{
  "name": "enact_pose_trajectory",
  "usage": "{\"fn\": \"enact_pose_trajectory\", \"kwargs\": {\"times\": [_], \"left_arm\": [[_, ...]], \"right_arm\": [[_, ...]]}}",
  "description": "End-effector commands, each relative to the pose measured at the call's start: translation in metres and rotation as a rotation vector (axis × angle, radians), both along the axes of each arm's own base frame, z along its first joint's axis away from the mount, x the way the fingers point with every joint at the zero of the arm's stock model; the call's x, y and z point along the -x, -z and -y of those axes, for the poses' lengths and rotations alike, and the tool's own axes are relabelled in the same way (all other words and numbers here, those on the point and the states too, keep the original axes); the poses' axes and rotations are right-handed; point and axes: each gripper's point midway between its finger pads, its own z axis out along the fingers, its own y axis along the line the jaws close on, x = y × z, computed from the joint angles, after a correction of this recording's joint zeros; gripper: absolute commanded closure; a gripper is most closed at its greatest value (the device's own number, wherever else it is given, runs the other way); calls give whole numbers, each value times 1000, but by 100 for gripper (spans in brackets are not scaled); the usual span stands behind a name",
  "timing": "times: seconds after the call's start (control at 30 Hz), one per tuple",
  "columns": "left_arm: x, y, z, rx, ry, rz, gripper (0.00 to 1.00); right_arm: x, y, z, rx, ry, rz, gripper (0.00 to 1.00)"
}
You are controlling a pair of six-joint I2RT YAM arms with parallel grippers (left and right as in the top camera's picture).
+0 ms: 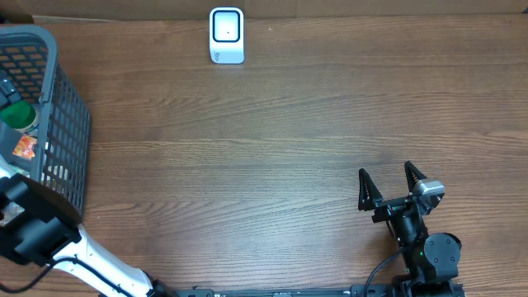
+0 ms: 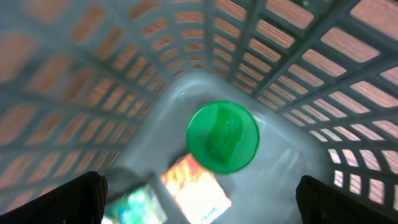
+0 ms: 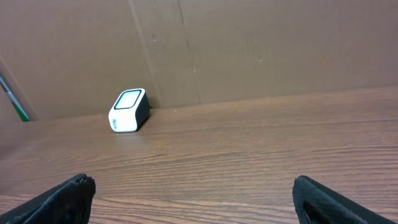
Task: Scan the item barcode
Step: 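Reach the left gripper into the basket and grasp the green-capped jar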
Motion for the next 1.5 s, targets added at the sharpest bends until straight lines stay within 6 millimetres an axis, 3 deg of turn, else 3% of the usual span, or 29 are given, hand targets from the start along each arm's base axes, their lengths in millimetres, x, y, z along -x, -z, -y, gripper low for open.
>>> {"fn": "enact_pose_trajectory", "kwargs": {"times": [0.0,0.27,0.6,0.77,0.93,1.13,1.33,1.47], "left_arm": [[-19,29,4,14,93,-23,0],[-44,68,1,-2,156,-47,0],[-44,109,-7,15,139,-103,0],[-48,110,-4,31,146,-84,3],[-53,111,5,90,138,-44,26],[-47,114,10,125,113,-60,27],[-41,118,14,152,98,-80,42],[-41,109,14,151,93,-75,44]], "right_arm": [[-1,3,1,-2,4,-2,0],[-1,3,1,-2,4,-2,0],[-1,3,1,-2,4,-2,0],[-1,3,1,-2,4,-2,0],[-1,3,1,-2,4,-2,0],[-1,3,1,-2,4,-2,0],[-1,3,1,-2,4,-2,0],[-1,3,1,-2,4,-2,0]]}}
